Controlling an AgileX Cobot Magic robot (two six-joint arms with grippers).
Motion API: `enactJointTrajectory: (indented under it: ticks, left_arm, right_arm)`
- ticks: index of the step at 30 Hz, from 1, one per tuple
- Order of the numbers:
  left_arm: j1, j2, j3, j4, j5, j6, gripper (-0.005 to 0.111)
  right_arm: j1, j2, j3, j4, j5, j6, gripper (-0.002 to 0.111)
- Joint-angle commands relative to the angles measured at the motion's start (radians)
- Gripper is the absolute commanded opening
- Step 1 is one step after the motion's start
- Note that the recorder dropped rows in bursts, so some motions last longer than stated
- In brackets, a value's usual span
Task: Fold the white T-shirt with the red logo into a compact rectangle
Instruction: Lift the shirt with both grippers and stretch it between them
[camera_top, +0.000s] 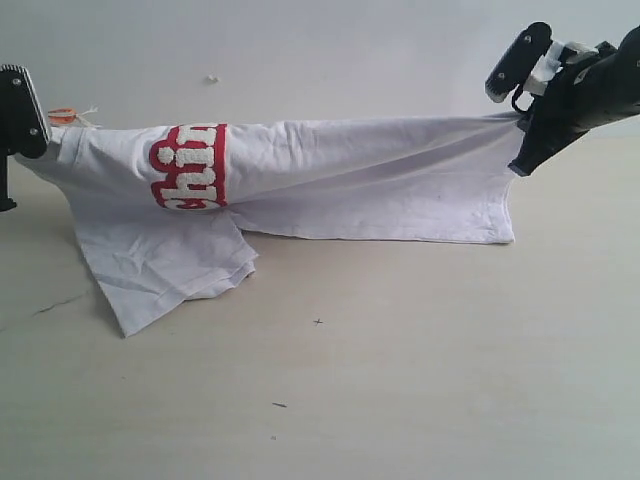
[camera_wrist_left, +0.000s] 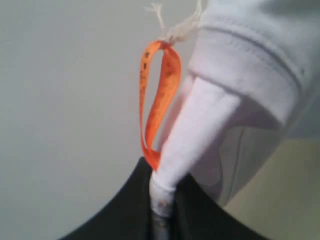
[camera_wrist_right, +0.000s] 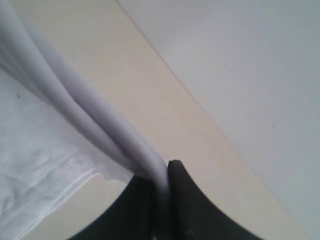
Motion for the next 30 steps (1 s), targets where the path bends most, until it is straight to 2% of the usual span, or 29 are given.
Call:
enactJointTrajectory:
  ticks: [1,10,16,23,27,30]
  left_arm:
    - [-0.008,-0.052,0.001,0.005,0.066,-0.075,0.0]
    - [-0.015,-0.199,0.001,0.005,0.303,-0.075,0.0]
    - [-0.065,-0.333,0.001,-0.007,0.481,-0.087,0.0]
    - [-0.117,-0.52,0.001,-0.009,0.694,-0.371,0.0]
    - [-0.119,-0.626,0.015,-0.018,0.829,-0.403,0.0]
    - [-0.119,-0.73,0.05,-0.068,0.848,-0.39,0.0]
  right_arm:
    - [0.001,-0.038,-0.005,-0.008,0.105,0.054,0.0]
    - [0.001,-0.18,-0.005,-0.004,0.216,0.056,0.0]
    - [0.001,-0.298,-0.005,0.038,0.337,0.082,0.0]
    - [0.001,-0.441,-0.001,0.159,0.548,0.101,0.0]
    - [0.001,-0.524,-0.001,0.159,0.664,0.14,0.0]
    - [0.001,-0.601,-0.001,0.159,0.71,0.177,0.0]
